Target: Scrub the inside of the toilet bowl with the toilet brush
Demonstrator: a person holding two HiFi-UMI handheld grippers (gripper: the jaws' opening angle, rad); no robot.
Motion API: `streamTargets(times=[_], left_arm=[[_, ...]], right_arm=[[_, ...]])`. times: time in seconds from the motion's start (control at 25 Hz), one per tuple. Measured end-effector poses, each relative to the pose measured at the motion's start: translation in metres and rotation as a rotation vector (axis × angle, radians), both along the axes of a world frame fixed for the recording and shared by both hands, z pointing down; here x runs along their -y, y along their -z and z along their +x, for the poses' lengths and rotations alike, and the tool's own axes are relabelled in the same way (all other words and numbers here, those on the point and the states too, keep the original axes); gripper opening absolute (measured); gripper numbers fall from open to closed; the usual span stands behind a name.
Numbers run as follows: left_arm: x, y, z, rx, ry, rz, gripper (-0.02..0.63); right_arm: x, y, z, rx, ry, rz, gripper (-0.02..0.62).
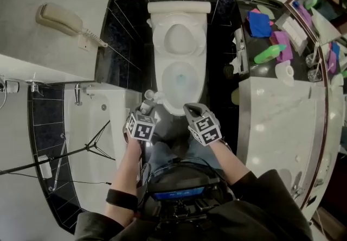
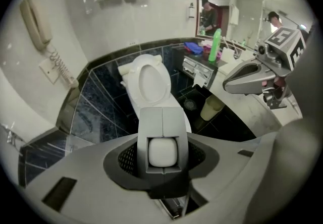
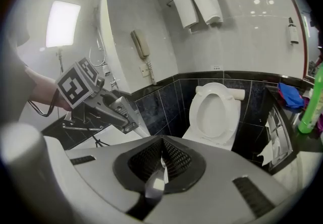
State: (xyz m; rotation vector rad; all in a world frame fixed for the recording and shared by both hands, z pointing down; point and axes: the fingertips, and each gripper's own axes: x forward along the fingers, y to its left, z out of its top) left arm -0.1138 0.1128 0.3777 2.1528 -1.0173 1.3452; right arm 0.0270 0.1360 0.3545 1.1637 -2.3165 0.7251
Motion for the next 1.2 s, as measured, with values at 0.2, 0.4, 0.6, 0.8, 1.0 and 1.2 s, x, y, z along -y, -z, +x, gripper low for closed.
streamTargets(times=[0.2,0.4,0.6,0.8,1.0,1.2], left_arm=[[0.012,-0.028,-0.039,0.021,0.190,-0.007,0.178],[0.015,-0.072,-0.068,0.033,0.237,-0.044,0.178],[0.036,-0.119,-0.091,0.028,0.261,-0.053,0.178],[0.053,-0.166,-0.114,0.028,0.279,-0.079,0.178],[0.070,-0.216,-0.139,0.041,0.305,-0.093,0.178],[0.085,-0.264,-0.158,0.050,0.322,-0.102,0.178]], right_arm=[[0.018,-0.029,-0.025,-0.003,0.166,-0.019,0.006],[0.029,-0.066,-0.064,-0.030,0.241,-0.041,0.006],[0.042,-0.104,-0.106,-0.034,0.259,-0.071,0.006],[0.059,-0.143,-0.145,-0.039,0.285,-0.092,0.006],[0.085,-0.193,-0.176,-0.040,0.290,-0.103,0.006],[0.103,-0.244,-0.195,-0.058,0.300,-0.114,0.006]])
